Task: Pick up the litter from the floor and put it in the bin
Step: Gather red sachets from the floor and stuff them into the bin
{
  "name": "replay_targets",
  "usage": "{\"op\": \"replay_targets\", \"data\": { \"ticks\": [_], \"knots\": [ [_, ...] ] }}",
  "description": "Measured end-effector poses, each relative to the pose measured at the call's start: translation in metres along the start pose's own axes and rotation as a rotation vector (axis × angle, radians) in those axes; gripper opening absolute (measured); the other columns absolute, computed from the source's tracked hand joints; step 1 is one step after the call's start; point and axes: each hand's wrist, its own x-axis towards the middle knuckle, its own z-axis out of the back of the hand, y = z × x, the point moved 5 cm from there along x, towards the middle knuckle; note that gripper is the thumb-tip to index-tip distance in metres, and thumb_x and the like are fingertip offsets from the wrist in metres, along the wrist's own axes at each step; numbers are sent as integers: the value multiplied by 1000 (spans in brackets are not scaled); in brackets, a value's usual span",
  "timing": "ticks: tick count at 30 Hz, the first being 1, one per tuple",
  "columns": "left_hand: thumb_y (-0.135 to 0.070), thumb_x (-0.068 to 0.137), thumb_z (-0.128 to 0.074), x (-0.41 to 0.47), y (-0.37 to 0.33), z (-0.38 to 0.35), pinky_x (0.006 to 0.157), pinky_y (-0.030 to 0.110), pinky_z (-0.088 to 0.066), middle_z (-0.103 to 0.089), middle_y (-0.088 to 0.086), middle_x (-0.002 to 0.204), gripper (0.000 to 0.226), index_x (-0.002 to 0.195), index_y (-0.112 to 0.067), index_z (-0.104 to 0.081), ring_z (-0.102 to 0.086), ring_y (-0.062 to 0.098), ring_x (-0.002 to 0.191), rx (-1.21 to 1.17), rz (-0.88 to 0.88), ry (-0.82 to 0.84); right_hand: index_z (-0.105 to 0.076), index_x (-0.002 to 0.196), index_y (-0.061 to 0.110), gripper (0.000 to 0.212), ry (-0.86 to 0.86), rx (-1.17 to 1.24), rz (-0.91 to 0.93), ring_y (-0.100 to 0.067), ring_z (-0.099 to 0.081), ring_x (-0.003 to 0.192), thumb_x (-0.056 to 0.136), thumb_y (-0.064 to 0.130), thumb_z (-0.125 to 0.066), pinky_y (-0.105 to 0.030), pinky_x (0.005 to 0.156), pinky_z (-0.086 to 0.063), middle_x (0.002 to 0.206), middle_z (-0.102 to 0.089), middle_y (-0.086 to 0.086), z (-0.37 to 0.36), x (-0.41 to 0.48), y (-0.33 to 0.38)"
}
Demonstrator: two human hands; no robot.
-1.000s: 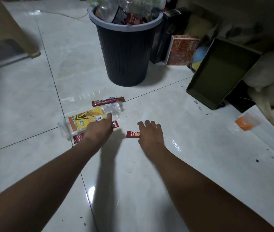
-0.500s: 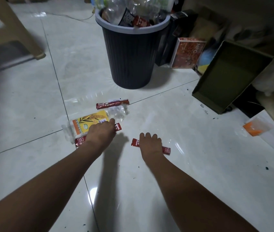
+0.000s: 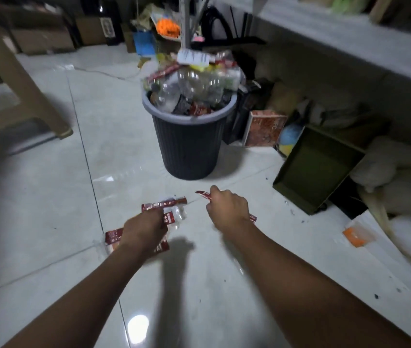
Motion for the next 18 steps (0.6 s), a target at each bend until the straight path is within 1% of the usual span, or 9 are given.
{"op": "replay_targets", "data": {
  "ticks": [2, 4, 6, 9, 13, 15, 17, 18],
  "knots": [
    [-29, 91, -50, 7, -6, 30, 76, 33, -43, -60, 7, 113, 25, 112, -16, -48, -58, 26, 104, -45, -9, -1, -48, 119, 11, 26, -27, 28, 3, -33, -62, 102, 93, 15, -44, -33, 69, -35, 111, -65, -13, 46, 15, 3],
    [-33, 92, -48, 14, -8, 62, 77, 34, -41, -56, 8, 112, 22, 102, -15, -42, -55, 27, 104, -55, -12, 27, -48, 115, 12, 23, -57, 66, 4, -34, -62, 102, 93, 18, -45, -34, 71, -38, 110, -64, -14, 89, 30, 5],
    [-32, 92, -48, 19, -11, 90, 79, 34, -41, -55, 10, 112, 20, 96, -16, -37, -54, 28, 104, -60, -17, 56, -50, 113, 12, 22, -79, 84, -9, -33, -61, 103, 94, 21, -45, -35, 77, -43, 112, -64, -13, 124, 38, 7],
    [-30, 93, -46, 31, -18, 143, 82, 35, -41, -54, 10, 115, 21, 105, -13, -45, -53, 28, 106, -25, 4, 26, -52, 117, 12, 26, -84, 90, 9, -33, -61, 106, 95, 24, -44, -35, 81, -46, 114, -65, -14, 172, 47, 8],
    [-31, 95, -45, 47, -44, 213, 83, 36, -42, -54, 11, 118, 27, 112, -11, -47, -53, 29, 108, -25, 46, -77, -53, 115, 12, 29, -102, 129, 25, -31, -61, 107, 98, 33, -43, -35, 83, -46, 115, -64, -13, 223, 54, -3],
    [-32, 95, -45, 53, -60, 244, 85, 37, -43, -55, 13, 120, 32, 118, -10, -46, -54, 31, 110, -34, 71, -114, -57, 117, 12, 31, -97, 144, 25, -30, -60, 111, 98, 33, -43, -35, 86, -46, 119, -64, -13, 246, 56, -12],
    [-30, 94, -46, 60, -75, 267, 87, 39, -45, -56, 18, 120, 33, 117, -7, -43, -55, 34, 110, -55, 76, -130, -60, 119, 11, 32, -113, 150, 23, -29, -60, 113, 99, 31, -44, -34, 89, -46, 122, -63, -13, 268, 56, -23],
    [-28, 94, -46, 63, -81, 279, 84, 39, -45, -58, 20, 119, 29, 113, -7, -42, -56, 36, 108, -79, 86, -146, -60, 120, 11, 33, -129, 147, 27, -29, -59, 114, 99, 31, -44, -34, 90, -45, 123, -62, -13, 279, 57, -28]
  ]
}}
